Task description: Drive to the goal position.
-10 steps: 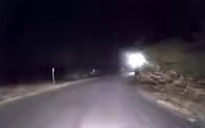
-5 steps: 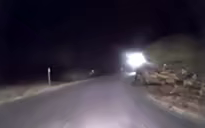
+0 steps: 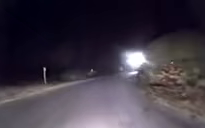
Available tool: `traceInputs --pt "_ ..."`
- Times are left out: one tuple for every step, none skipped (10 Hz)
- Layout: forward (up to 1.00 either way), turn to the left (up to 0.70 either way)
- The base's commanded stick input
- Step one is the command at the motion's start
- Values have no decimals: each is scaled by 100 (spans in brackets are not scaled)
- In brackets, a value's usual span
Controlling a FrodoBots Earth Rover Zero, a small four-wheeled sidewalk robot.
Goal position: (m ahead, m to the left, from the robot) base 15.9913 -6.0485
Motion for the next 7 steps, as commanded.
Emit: traceInputs --pt "100 0" --pt "100 0" --pt "100 0" --pt "100 0" --pt "100 0" --pt "100 0" --pt "100 0"
